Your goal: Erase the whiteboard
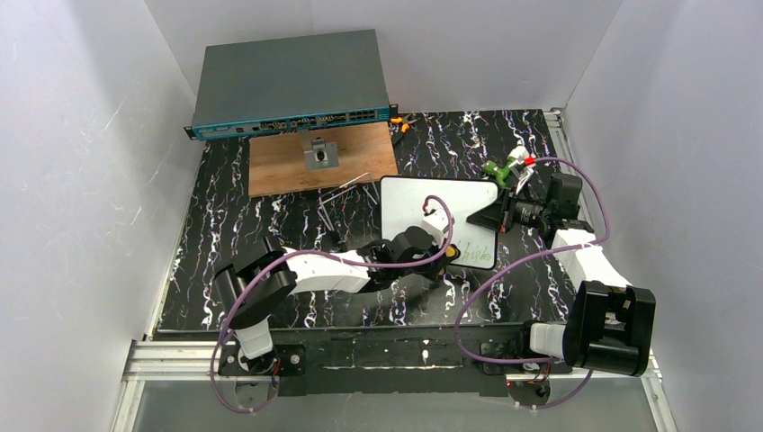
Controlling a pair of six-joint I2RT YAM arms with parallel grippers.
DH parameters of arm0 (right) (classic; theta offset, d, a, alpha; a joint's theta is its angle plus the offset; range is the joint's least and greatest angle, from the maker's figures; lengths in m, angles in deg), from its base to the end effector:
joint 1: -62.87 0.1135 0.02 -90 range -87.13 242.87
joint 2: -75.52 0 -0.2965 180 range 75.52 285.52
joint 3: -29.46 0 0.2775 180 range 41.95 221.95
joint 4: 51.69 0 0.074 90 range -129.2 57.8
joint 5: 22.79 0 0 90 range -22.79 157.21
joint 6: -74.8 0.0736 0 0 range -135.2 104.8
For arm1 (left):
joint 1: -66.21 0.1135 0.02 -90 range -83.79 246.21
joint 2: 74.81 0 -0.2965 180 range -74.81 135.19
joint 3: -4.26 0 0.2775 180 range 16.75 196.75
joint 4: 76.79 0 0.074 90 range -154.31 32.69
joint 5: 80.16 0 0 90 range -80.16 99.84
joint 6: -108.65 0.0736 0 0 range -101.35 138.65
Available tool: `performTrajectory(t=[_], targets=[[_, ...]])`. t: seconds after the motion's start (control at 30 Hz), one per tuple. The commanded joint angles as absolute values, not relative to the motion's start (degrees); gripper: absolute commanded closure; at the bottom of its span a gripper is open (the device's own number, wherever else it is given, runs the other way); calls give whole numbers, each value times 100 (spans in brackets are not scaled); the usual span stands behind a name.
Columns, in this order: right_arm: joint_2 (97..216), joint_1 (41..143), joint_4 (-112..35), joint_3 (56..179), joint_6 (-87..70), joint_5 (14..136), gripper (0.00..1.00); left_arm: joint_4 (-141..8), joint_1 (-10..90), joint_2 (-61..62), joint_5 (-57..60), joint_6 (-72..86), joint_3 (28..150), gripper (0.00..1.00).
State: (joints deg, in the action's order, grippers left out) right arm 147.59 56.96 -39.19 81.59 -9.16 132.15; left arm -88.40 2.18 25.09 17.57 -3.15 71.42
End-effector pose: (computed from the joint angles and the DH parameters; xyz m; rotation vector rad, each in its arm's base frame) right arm 0.2837 0.0377 0.2445 -0.4544 1.9235 1.1884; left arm 0.2022 -0.3925 0.2025 0.6447 1.9311 -0.8488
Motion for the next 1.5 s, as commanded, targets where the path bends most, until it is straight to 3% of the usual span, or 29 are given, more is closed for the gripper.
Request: performTrajectory(t=[0.0,0.2,0.37,0.53,0.73,0.87,1.27,1.47], targets=[[14671,5818,-3692,8265,-895,13523,99,-8731,166,2650,1648,-317,7542,100],[14671,5816,-3683,8258,-893,13523,99,-7339,156,2513,4042,-1219,7737,100],[14678,5813,-3684,8259,-882,13523,99,-6586,286,2516,4754,-1682,7872,100],[14662,5814,-3683,8255,-883,13508,99,-6819,301,2543,4534,-1520,7840,100],[14662,5816,-3684,8255,-888,13516,99,-8668,301,2345,2429,-480,7239,100],[14659,5821,-3684,8257,-886,13525,99,-9136,301,2422,1613,-284,7161,100],[14646,5821,-3676,8255,-888,13536,99,-8720,284,2581,1859,-736,7554,100],[14643,5814,-3678,8256,-889,13525,99,-7877,231,2578,3007,-1041,7894,100]])
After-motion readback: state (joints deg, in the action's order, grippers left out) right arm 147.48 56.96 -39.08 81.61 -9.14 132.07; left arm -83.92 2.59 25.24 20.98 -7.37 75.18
